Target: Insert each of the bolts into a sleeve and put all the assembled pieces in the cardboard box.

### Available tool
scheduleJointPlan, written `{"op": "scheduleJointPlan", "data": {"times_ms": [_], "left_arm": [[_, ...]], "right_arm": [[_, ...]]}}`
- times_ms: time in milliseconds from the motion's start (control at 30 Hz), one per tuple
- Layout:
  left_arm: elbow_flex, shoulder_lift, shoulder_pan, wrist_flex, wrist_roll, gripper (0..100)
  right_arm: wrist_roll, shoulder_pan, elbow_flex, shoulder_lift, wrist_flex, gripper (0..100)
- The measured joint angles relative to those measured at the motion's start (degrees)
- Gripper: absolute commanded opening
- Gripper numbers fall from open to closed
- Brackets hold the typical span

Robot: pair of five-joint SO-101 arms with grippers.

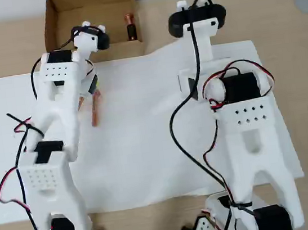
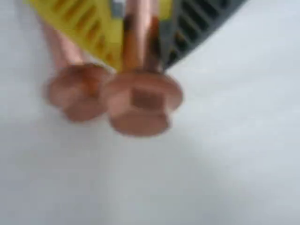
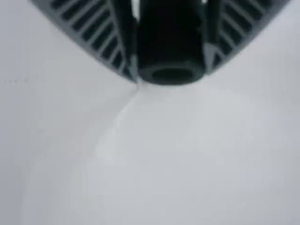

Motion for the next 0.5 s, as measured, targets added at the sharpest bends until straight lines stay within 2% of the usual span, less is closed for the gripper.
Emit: {"op": "scheduleJointPlan", "data": {"times_ms": [267, 500], "left_arm": [[5.71, -5.71, 0.0, 0.09, 0.0, 1], [12.57, -14.33, 0.0, 0.09, 0.0, 1]], "right_arm": [[1.93, 0.0, 0.35, -0.09, 3.08, 1.2], [6.15, -2.46, 13.98, -0.44, -0.79, 1.2]]}}
